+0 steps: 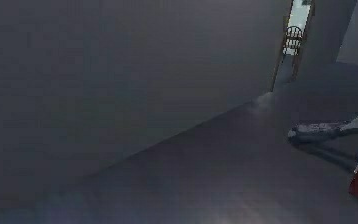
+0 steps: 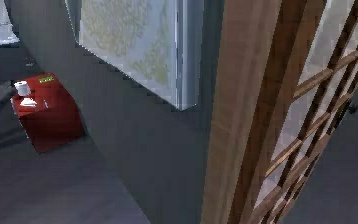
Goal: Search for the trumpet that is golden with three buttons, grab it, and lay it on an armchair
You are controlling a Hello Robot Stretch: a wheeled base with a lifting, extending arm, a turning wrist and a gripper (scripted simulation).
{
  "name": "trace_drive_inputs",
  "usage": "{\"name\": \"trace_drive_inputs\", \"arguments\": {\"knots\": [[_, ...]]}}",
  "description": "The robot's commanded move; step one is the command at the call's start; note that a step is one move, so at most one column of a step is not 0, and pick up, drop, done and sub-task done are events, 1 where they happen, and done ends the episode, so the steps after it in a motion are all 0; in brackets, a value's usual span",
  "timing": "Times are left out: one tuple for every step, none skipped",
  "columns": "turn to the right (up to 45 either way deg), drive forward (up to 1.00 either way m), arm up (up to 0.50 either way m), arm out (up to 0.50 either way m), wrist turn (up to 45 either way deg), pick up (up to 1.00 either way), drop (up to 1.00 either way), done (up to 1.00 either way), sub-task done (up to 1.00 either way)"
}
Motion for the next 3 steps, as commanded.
{"name": "trace_drive_inputs", "arguments": {"knots": [[-18.0, 0.0, 0.0, 0.0, 0.0, 0.0, 0.0, 0.0, 0.0], [0.0, 0.3, 0.0, 0.0, 0.0, 0.0, 0.0, 0.0, 0.0], [45.0, 0.0, 0.0, 0.0, 0.0, 0.0, 0.0, 0.0, 0.0]]}}
